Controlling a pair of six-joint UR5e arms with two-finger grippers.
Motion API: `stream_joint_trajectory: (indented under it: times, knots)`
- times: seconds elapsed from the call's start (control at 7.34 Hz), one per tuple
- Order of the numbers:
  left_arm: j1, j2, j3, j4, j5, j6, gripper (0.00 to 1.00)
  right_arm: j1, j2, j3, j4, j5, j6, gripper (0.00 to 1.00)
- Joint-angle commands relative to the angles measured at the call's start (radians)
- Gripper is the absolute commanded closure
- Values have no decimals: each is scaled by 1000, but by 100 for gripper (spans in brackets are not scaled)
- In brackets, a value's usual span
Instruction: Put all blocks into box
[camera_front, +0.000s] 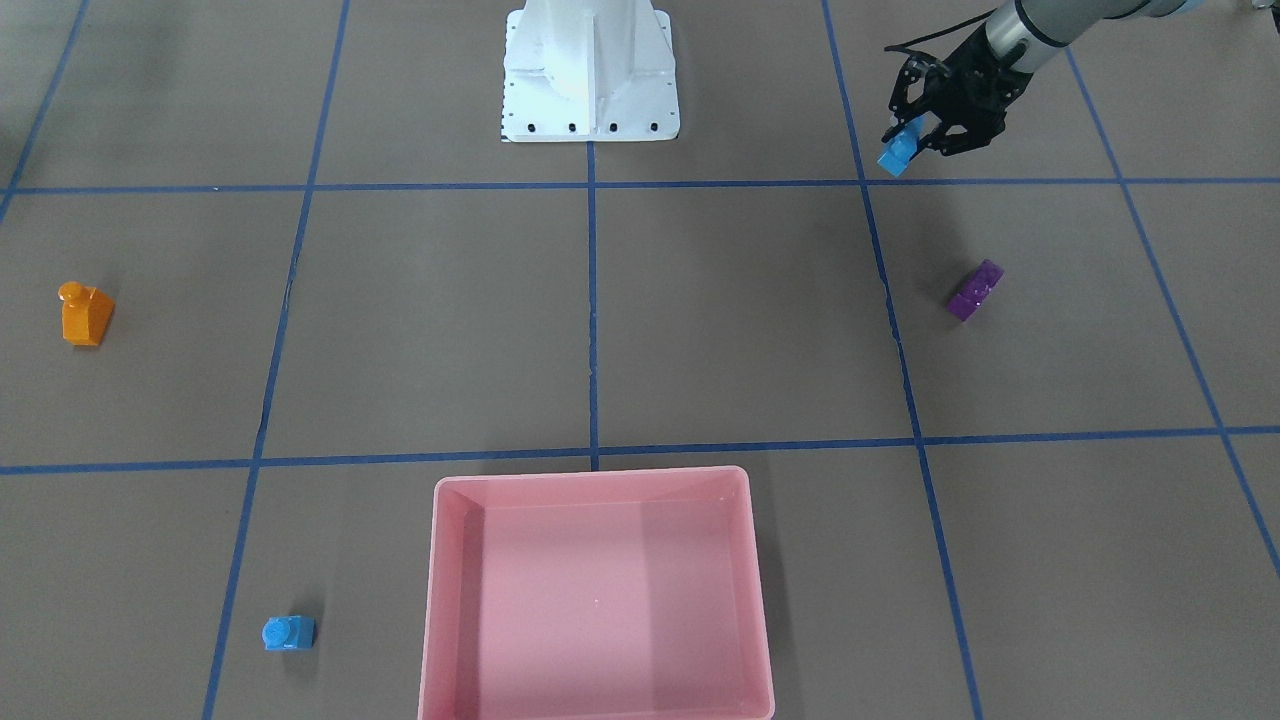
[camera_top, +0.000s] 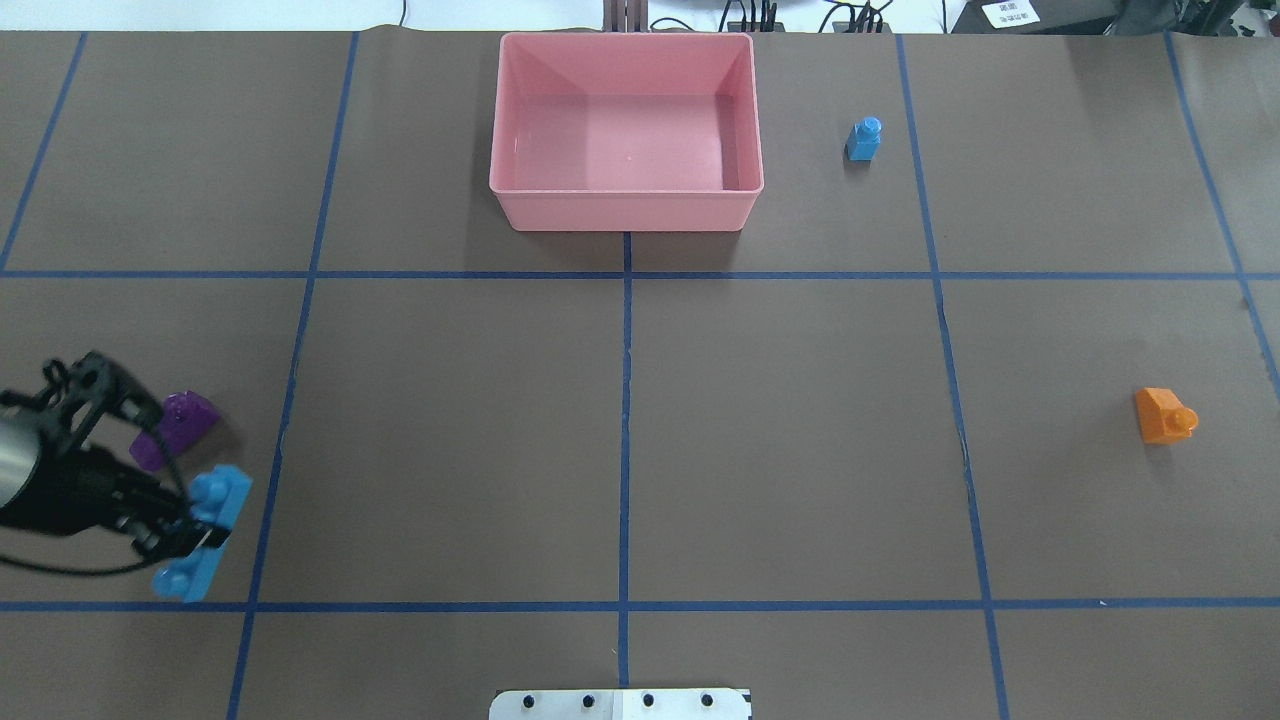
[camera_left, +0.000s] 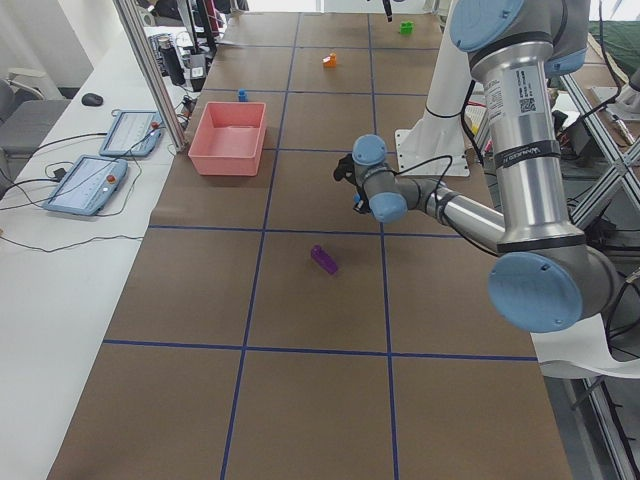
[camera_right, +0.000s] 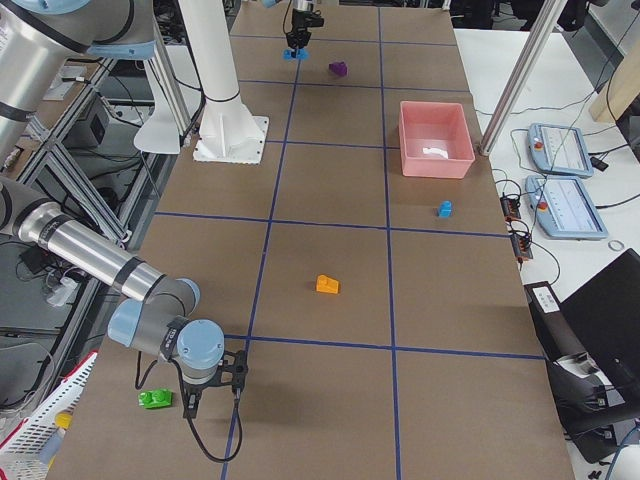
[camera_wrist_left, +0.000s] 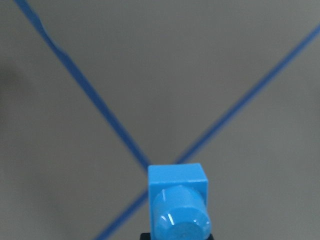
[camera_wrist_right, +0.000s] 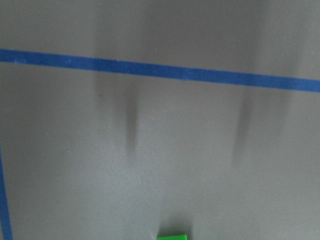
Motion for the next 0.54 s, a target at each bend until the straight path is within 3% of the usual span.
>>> stream_joint_trajectory:
  times: [0.0,0.14,0.41]
  knots:
    - [-117,-431,69,389,-13,1,100,0,-54,-10,10,0,-106,0]
    - [-139,-555,178,408,-10,1,100,0,-65,-26,19,0,-111,0]
    - [-200,-786,427,402,-5,-2,100,0,-63,-161,207,15,-100,0]
